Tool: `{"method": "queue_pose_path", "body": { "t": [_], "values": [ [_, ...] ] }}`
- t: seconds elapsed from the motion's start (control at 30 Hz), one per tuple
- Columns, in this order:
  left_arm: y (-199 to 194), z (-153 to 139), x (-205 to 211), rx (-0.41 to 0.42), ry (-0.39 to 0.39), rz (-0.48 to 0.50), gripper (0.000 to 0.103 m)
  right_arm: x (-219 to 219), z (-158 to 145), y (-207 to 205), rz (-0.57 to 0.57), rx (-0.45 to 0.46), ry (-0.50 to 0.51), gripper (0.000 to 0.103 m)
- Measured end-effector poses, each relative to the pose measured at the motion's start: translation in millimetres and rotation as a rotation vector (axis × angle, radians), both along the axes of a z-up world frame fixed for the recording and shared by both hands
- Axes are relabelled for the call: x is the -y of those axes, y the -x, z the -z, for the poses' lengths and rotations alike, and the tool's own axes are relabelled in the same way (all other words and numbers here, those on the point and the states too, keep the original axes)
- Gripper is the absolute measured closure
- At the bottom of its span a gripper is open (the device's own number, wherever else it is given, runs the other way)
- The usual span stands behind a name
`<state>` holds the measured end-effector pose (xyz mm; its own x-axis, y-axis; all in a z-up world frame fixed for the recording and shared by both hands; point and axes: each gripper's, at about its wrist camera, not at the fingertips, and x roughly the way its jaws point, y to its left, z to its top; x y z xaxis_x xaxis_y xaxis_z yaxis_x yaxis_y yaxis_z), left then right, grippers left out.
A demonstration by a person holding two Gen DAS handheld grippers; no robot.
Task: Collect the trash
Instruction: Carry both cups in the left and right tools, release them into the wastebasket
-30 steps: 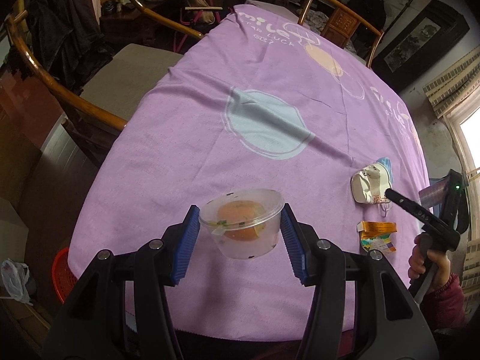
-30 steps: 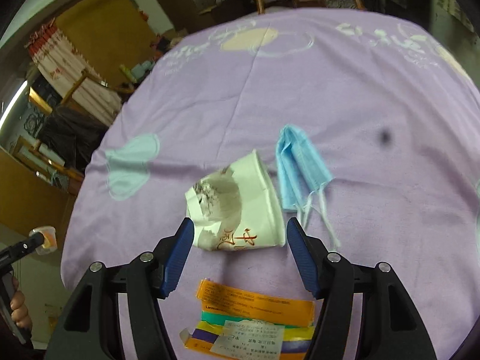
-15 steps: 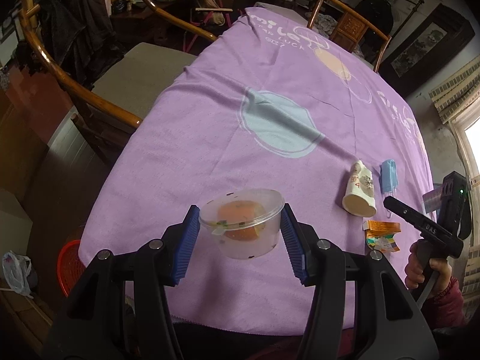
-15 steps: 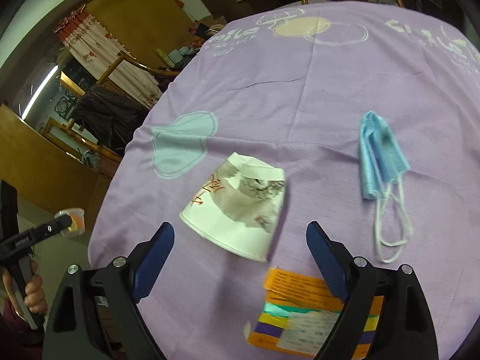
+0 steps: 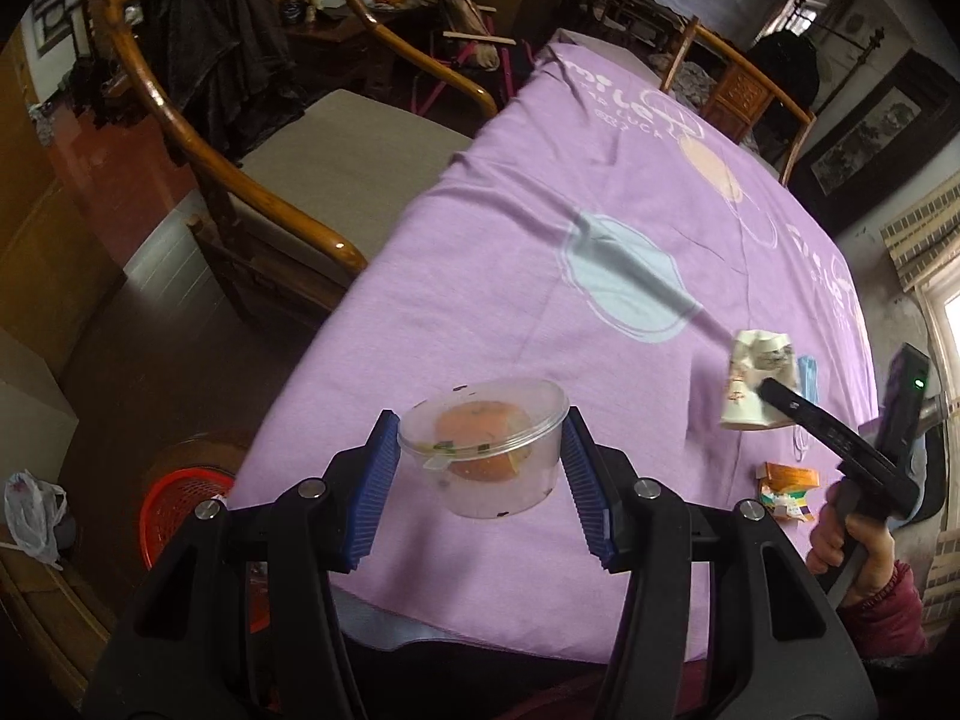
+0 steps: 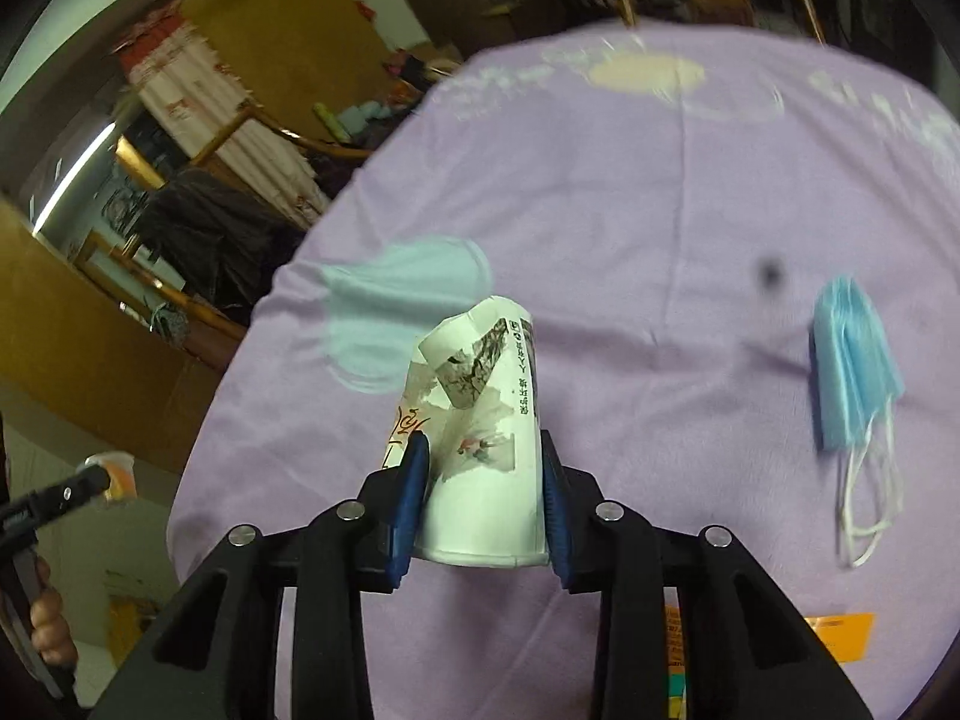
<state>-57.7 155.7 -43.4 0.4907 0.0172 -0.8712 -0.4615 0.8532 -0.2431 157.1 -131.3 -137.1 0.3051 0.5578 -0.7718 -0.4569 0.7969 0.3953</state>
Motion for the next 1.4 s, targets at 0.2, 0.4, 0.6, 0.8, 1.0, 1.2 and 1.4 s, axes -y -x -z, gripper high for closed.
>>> {"method": "queue_pose_path", "body": {
  "t": [0.2,0.4,0.6,0.8,1.0,1.2,1.4],
  "values": [
    [39.6,1.4,-42.3,0.005,-0.012,-0.089,0.049,-16.6,-39.1,13.1,-0.044,0.036,-0.066,0.067],
    [103.1,20.8,-91.6,-0.042,-0.006,-0.214,0.049,-59.0,-56.9,28.5,-0.109,0.025,-0.085,0.067],
    [162.3,47.3,-125.8,-0.119,0.023,-0.295,0.046,-110.4,-75.3,58.9,-0.21,0.042,-0.073,0.067],
    [207.7,48.1,-144.7,-0.117,0.024,-0.385,0.023,-165.8,-87.6,94.1,-0.343,0.043,-0.059,0.067],
    [260.2,37.3,-154.2,-0.101,0.011,-0.488,0.021,-232.6,-92.2,142.1,-0.533,0.016,-0.048,0.066],
    [319.1,33.6,-158.5,-0.116,0.0,-0.612,0.019,-297.4,-90.8,200.9,-0.766,-0.01,-0.024,0.066],
    [371.2,29.3,-150.7,-0.147,-0.012,-0.711,0.018,-351.6,-89.0,255.4,-0.935,-0.033,0.006,0.066]
  ]
}}
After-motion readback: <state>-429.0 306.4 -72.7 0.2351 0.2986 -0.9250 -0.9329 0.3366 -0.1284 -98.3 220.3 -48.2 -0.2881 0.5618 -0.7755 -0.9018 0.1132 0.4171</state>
